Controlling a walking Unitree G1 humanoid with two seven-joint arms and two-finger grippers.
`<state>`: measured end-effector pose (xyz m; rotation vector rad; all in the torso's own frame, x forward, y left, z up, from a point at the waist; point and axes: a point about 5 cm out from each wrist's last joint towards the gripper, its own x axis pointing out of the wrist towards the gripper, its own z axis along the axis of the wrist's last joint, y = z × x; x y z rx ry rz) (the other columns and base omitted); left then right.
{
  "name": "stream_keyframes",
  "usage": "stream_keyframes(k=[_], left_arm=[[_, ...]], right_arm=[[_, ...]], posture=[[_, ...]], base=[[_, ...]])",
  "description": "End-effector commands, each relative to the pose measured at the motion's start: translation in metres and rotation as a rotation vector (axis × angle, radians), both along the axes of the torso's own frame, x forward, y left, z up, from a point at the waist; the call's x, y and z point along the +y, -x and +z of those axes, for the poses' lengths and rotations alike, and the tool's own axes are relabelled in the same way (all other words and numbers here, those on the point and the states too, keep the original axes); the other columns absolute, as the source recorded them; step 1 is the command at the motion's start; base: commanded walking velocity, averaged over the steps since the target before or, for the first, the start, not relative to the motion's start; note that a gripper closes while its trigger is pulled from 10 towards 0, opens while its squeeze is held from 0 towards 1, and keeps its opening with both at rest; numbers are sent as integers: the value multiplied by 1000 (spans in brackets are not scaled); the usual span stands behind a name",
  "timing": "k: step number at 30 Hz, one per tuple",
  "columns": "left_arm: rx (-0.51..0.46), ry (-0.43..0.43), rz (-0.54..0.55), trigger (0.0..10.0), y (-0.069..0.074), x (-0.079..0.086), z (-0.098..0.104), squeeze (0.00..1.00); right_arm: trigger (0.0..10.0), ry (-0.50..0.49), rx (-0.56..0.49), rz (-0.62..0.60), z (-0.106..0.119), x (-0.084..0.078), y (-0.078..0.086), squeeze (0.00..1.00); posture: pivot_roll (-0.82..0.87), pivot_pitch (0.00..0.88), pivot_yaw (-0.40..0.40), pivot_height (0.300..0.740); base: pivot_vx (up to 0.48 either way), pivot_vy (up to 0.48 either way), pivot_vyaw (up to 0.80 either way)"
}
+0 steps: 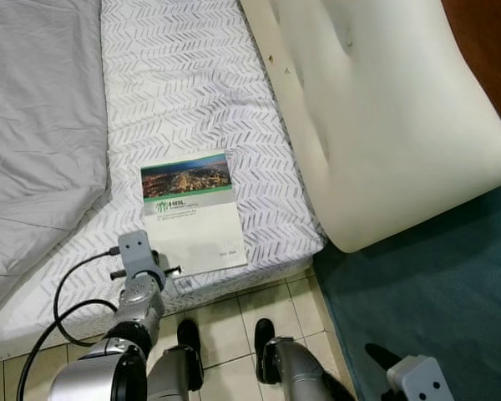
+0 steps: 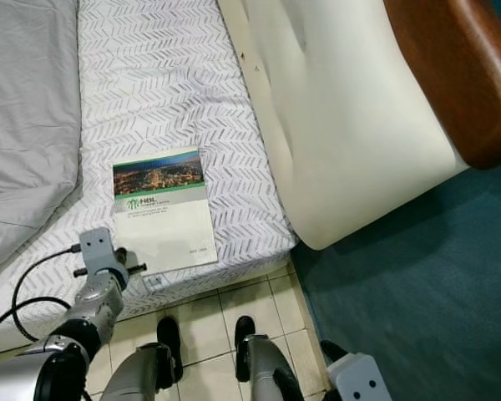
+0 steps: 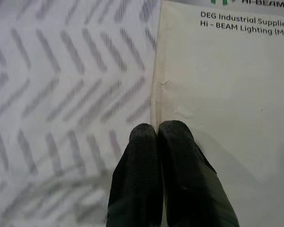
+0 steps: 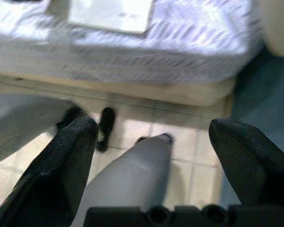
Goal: Clean up the room
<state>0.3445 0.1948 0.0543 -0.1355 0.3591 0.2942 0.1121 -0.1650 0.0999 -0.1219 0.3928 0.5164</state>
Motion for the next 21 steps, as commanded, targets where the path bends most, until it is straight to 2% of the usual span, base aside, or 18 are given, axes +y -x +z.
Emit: stream_keyframes(k=[1, 8, 9, 10, 11, 12, 15, 17, 19, 20, 21], left_arm=[[65, 12, 10, 10000, 10, -1, -15, 0], [72, 34, 23, 10000, 13, -4, -19, 0], [74, 38, 27, 10000, 13, -4, -19, 0], [78, 40, 37, 10000, 14, -4, -20, 0], [78, 40, 37, 10000, 14, -4, -20, 0], [78, 38, 39, 10000, 14, -3, -20, 0], [76, 36, 34, 10000, 13, -4, -19, 0], [75, 33, 35, 10000, 13, -3, -19, 0], [76, 30, 37, 10000, 14, -3, -20, 0], [76, 30, 37, 10000, 14, -3, -20, 0], [75, 25, 37, 10000, 13, -3, -19, 0]], right_arm=[[10000, -54, 73, 71, -6, 10, 13, 0], [10000, -59, 95, 166, -15, 16, 16, 0], [10000, -48, 89, 193, -18, 17, 16, 0], [10000, 36, 55, 287, -34, 20, 15, 0], [10000, 36, 55, 287, -34, 20, 15, 0], [10000, 79, -2, 319, -38, 24, 8, 0], [10000, 112, -82, 336, -40, 30, -3, 0], [10000, 145, -162, 370, -47, 40, -12, 0], [10000, 173, -230, 413, -52, 49, -19, 0], [10000, 173, -230, 413, -52, 49, -19, 0], [10000, 195, -281, 466, -58, 56, -23, 0]], posture=[[-386, 495, -112, 740], [-387, 495, -109, 740], [-391, 494, -108, 740], [-384, 500, -103, 740], [-384, 500, -103, 740], [-378, 496, -105, 740], [-383, 501, -103, 740], [-380, 501, -102, 740], [-380, 501, -102, 740], [-380, 501, -102, 740], [-366, 502, -100, 740]], base=[[0, 0, 0], [0, 0, 0], [0, 0, 0], [0, 0, 0], [0, 0, 0], [0, 0, 0], [0, 0, 0], [0, 0, 0], [0, 0, 0], [0, 0, 0], [0, 0, 0]])
